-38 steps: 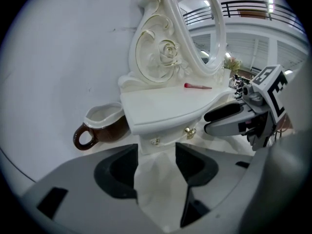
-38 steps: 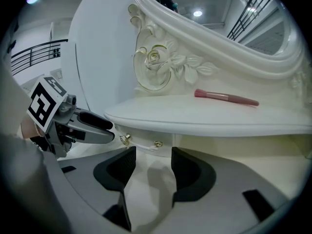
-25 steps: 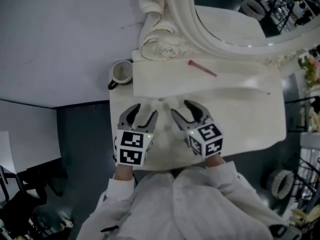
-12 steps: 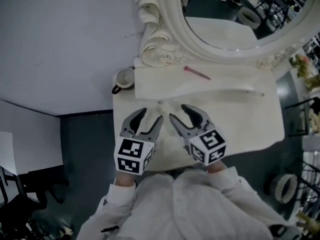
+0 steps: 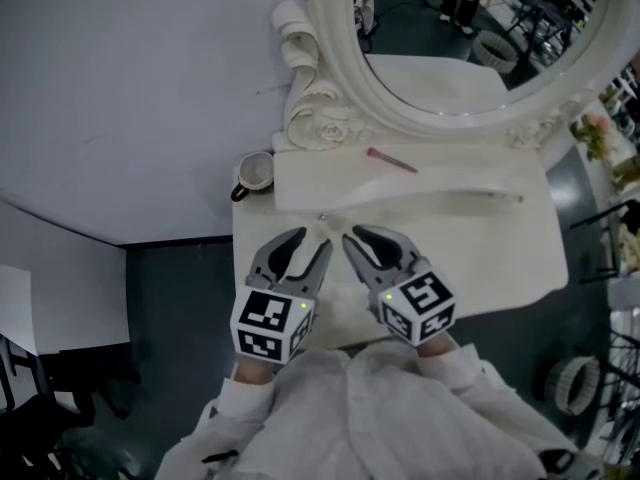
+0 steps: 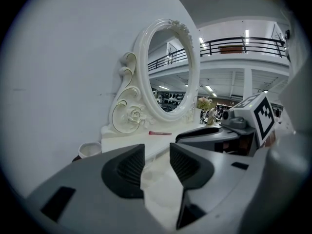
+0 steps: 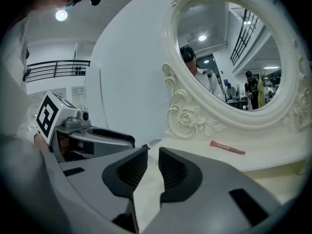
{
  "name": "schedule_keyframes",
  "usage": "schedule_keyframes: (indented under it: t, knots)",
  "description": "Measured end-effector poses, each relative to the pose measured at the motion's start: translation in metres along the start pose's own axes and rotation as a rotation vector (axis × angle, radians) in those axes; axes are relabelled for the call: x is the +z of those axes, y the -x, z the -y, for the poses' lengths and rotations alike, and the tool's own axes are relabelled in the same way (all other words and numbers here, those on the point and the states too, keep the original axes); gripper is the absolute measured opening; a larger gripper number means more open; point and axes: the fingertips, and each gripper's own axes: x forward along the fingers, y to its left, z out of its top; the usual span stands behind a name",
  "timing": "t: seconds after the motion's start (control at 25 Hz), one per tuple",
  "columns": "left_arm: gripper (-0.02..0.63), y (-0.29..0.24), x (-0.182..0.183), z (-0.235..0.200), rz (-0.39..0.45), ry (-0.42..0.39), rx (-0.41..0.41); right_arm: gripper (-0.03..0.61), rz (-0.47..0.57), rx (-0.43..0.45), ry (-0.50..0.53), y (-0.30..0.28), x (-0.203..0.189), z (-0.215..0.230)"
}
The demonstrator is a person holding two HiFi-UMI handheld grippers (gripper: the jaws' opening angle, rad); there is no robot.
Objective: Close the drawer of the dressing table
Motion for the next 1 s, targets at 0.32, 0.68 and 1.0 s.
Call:
schedule_keyframes:
  t: [0.32, 0.68, 1.0]
  knots:
    - [0.06, 0.004, 0.001, 0.008, 0.01, 0.001, -0.021, 0.024, 0.0, 0.002, 0.009, 0.008, 0.005, -0.004]
    - [0.028, 0.006, -0.017, 0.008, -0.094, -0.024, 0.021, 0.015, 0.006, 0.033, 0.018, 0.016, 0.009, -0.015]
    - [0.017, 0.004, -0.031, 0.014, -0.114, -0.02, 0.011, 0.011, -0.033, 0.059, 0.028, 0.016, -0.004, -0.023]
